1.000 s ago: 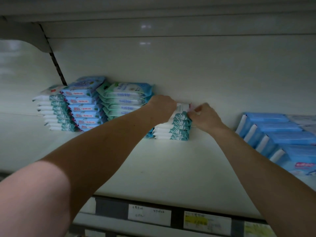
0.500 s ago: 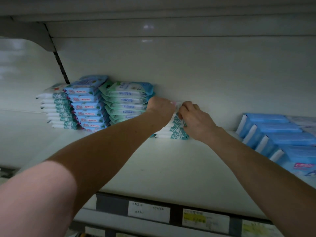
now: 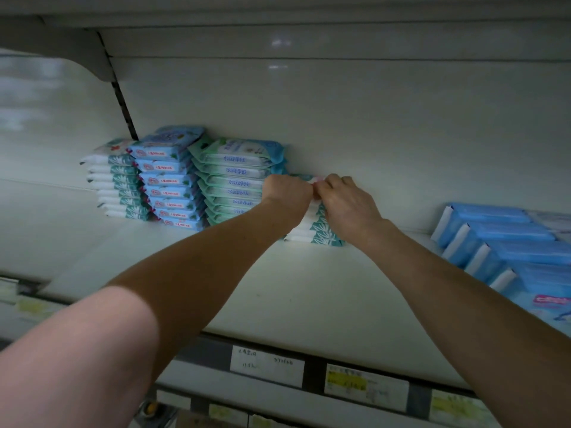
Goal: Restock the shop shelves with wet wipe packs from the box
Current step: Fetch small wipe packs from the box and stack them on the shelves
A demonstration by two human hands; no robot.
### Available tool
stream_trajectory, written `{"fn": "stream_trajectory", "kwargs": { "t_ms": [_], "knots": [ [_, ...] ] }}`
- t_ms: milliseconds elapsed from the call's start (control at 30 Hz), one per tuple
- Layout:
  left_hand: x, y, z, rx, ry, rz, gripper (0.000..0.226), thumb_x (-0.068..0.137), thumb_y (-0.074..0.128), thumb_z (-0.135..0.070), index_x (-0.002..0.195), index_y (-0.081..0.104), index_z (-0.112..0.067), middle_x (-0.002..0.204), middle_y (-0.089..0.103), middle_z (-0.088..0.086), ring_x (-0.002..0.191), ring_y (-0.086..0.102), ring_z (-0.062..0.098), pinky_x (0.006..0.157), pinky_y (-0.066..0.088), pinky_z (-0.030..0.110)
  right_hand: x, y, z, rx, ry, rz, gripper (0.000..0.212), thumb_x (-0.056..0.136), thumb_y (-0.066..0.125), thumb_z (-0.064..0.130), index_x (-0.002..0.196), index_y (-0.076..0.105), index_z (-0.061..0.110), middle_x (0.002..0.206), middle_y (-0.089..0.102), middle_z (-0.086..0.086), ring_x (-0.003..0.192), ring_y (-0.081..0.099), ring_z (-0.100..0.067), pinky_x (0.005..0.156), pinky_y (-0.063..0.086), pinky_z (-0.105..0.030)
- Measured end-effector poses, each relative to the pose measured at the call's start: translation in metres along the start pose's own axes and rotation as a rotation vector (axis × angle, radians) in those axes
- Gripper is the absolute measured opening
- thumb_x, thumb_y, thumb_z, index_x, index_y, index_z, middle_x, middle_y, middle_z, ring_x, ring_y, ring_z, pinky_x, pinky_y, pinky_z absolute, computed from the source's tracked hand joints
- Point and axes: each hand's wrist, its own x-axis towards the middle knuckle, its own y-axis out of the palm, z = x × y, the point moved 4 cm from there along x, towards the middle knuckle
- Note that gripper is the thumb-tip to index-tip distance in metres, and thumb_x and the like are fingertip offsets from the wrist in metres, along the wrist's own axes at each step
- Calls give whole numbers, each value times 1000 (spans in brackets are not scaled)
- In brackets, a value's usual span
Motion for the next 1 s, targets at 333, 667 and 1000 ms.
{"fn": "stream_trajectory", "kwargs": {
  "t_ms": [333,667,1000],
  "knots": [
    [-26,12,15,-117,-168,46,35,98,52,-23,132,45,-17,111,63,4,97,61,23,70,37,31,-15,-17,11,3,-60,66,46,88,53,4,132,46,11,136,40,-11,124,41,-30,107,32,-45],
    [-122,23,56,-239,-387,135,28,97,52,-25,124,52,-16,127,57,8,117,56,28,80,40,34,-52,-21,97,127,-283,102,34,93,48,9,127,51,10,128,45,-12,120,43,-31,91,38,-37],
    [-261,34,116,-196,-577,249,22,96,52,-25,115,56,-14,119,61,9,109,60,29,71,37,30,-94,-37,227,186,-543,152,32,93,49,12,125,53,8,125,48,-14,118,46,-31,86,40,-35]
  ]
}}
